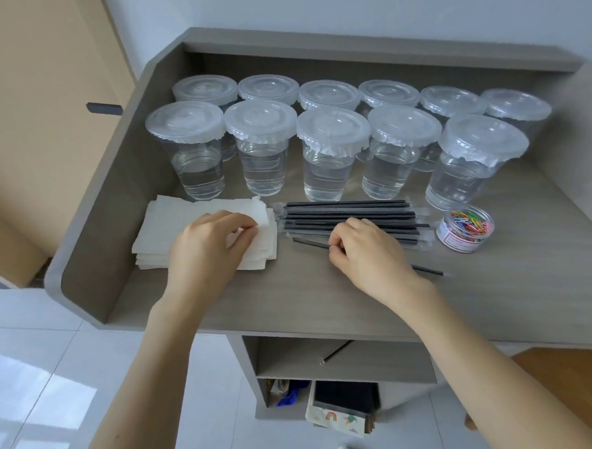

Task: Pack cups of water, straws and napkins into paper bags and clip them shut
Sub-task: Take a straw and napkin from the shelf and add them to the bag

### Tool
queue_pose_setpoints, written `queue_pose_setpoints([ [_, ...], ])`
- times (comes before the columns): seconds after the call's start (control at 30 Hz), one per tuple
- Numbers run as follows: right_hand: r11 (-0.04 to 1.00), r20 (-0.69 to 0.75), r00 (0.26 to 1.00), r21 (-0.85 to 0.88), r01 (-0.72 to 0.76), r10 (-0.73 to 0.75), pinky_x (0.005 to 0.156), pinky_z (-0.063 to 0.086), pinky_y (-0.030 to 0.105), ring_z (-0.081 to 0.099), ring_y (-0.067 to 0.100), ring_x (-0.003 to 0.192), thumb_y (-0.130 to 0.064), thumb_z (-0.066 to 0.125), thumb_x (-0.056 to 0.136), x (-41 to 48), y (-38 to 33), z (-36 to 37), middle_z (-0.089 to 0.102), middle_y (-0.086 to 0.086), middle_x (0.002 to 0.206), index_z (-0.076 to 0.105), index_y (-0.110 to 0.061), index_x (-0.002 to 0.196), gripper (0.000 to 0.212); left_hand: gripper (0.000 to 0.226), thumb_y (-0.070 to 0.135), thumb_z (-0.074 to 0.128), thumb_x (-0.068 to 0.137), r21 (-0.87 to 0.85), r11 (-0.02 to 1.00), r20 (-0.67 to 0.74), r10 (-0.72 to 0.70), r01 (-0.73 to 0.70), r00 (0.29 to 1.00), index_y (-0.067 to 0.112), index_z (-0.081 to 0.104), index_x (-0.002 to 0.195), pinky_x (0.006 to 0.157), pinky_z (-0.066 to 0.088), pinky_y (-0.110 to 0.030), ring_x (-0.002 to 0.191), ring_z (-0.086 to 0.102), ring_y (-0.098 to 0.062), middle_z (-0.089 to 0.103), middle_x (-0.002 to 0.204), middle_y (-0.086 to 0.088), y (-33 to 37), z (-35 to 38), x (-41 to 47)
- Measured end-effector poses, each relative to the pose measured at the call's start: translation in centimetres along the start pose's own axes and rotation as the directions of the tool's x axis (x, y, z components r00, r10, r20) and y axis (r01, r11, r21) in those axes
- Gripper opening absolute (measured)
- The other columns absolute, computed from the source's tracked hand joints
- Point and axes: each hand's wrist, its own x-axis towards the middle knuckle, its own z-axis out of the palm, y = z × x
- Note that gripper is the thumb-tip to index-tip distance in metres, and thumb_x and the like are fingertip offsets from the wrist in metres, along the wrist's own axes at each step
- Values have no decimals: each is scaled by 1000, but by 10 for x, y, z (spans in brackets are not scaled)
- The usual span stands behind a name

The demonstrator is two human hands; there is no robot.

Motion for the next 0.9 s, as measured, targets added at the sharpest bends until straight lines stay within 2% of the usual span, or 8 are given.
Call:
queue_pose_setpoints([
  [0.1, 991, -53, 992, 69, -114, 118, 67, 32, 24, 52, 18, 96, -19, 46, 93, -13, 2, -7, 57, 0, 100, 60, -11, 100, 17, 13, 22, 62, 81, -85, 995, -32, 51, -54, 998, 12, 71, 80, 57, 52, -38, 68, 60, -19, 67, 76, 1, 11, 0, -1],
  [0.23, 949, -136, 949, 180, -259, 284, 71, 43, 35, 55, 22, 87, -17, 53, 90, -41, 8, -20, 57, 1, 94, 62, -10, 95, 12, 11, 24, 63, 83, -200, 977, -6, 69, -69, 998, 16, 71, 82, 59, 49, -31, 71, 54, -6, 66, 78, 4, 37, 7, 0],
  [0.37, 917, -185, 912, 240, -319, 366, 71, 45, 37, 56, 22, 81, -15, 56, 88, -75, 19, -33, 59, 2, 90, 63, -9, 92, 10, 12, 25, 62, 83, -276, 958, 40, 92, -77, 995, 17, 71, 83, 61, 48, -27, 72, 58, -6, 67, 79, 5, 74, 18, -8],
  [0.43, 896, -213, 893, 300, -326, 396, 71, 45, 35, 55, 18, 76, -14, 57, 88, -95, 28, -40, 57, -2, 85, 63, -9, 91, 9, 5, 20, 66, 85, -361, 932, 80, 55, -22, 995, 20, 71, 83, 62, 47, -17, 73, 60, -1, 68, 80, 10, 99, 22, -16],
  [0.57, 774, -263, 813, 548, -317, 520, 62, 37, 15, 52, 7, 67, -12, 59, 87, -147, 47, -59, 58, -5, 72, 63, -12, 86, 4, 18, 21, 66, 85, -570, 797, 217, -86, 198, 972, 36, 64, 74, 63, 43, -5, 71, 59, 12, 64, 68, 29, 167, 36, -41],
  [0.67, 685, -317, 741, 683, -255, 591, 63, 37, 5, 54, -3, 69, -11, 61, 87, -201, 65, -64, 61, -9, 73, 60, -18, 85, 8, 12, 23, 65, 85, -703, 644, 306, -111, 302, 946, 31, 65, 76, 65, 44, -13, 67, 61, 5, 69, 73, 16, 225, 59, -70],
  [0.8, 570, -302, 668, 791, -222, 680, 69, 44, 11, 61, 6, 77, -12, 60, 89, -288, 98, -63, 65, -4, 83, 61, -18, 90, 6, 14, 18, 58, 90, -774, 518, 411, -23, 363, 911, 23, 63, 77, 50, 36, -12, 47, 47, 4, 63, 59, 13, 321, 94, -130],
  [0.9, 507, -305, 575, 831, -229, 759, 69, 48, 17, 64, 11, 78, -24, 55, 84, -352, 122, -64, 67, -2, 84, 62, -20, 88, 8, 13, 15, 57, 91, -794, 411, 504, 34, 447, 863, 20, 63, 81, 56, 48, -18, 58, 61, -9, 69, 67, 0, 385, 114, -177],
])
